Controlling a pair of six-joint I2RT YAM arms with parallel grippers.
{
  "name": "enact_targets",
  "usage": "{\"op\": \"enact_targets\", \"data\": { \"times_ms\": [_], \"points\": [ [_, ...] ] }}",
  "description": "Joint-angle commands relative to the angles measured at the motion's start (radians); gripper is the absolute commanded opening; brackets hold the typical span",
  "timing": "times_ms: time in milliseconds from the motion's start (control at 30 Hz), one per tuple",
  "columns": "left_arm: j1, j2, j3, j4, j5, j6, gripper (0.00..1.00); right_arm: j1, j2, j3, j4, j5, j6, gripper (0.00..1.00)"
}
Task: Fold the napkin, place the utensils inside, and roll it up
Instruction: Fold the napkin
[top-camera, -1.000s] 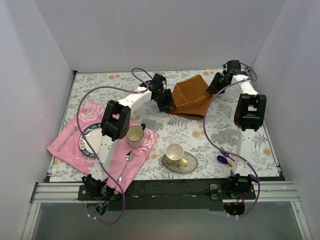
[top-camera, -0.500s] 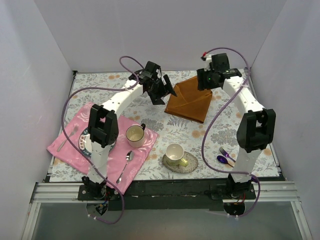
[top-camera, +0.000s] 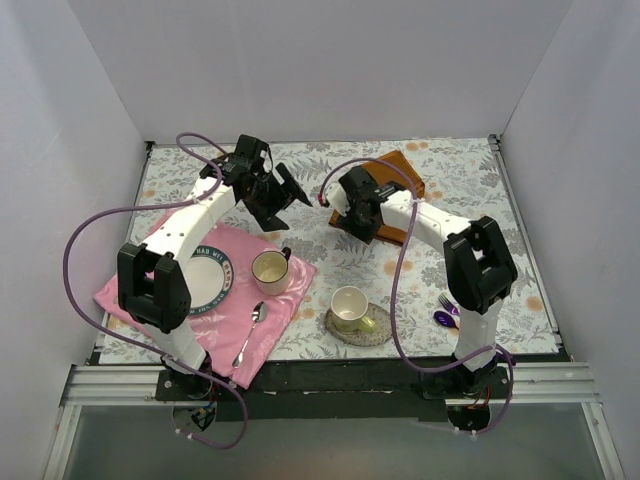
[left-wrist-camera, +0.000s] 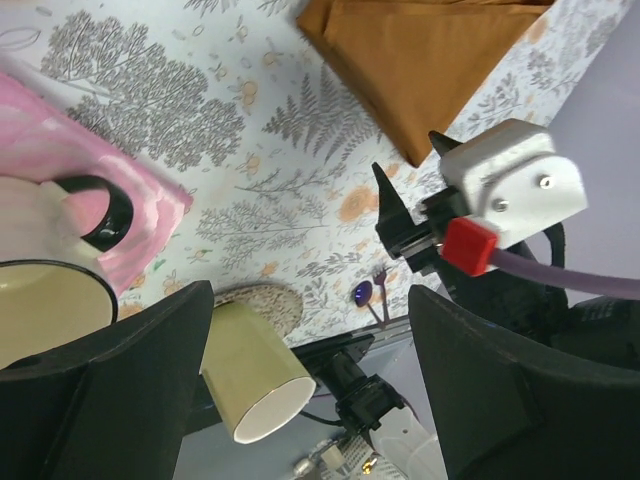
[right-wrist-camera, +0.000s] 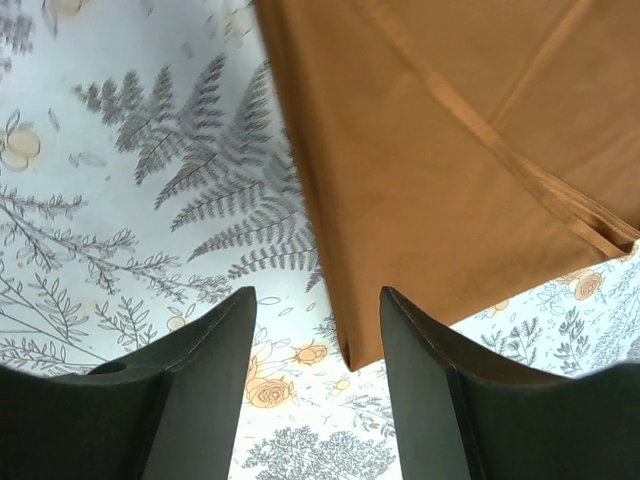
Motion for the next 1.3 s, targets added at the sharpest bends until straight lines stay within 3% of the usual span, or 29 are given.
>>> {"op": "enact_targets", "data": {
  "times_ms": [0,300,900,1033,1067,1267],
  "points": [
    [-0.011,-0.066,-0.017,-0.033,-0.004,-0.008,0.79,0.022,-0.003,-0.054,0.067,0.112,-0.107,0.59],
    [-0.002,-0.086,-0.012,-0.053,-0.024,0.01,0.79,0.027,-0.005,-0.186,0.259,0.132,-0.18,0.56],
    [0.007,-0.152,-0.136,0.048,0.002,-0.089,0.79,0.036,0.064,-0.232,0.392,0.161,-0.195,0.44],
    [0.009,-0.152,-0.172,0.095,0.008,-0.123,0.79,0.042,0.087,-0.209,0.372,0.164,-0.163,0.37],
    [0.009,-0.152,-0.178,0.105,0.011,-0.137,0.79,0.044,0.101,-0.193,0.362,0.161,-0.154,0.3],
    [0.012,-0.149,-0.195,0.143,-0.004,-0.161,0.79,0.064,0.13,-0.149,0.316,0.198,-0.088,0.16]
  ]
}}
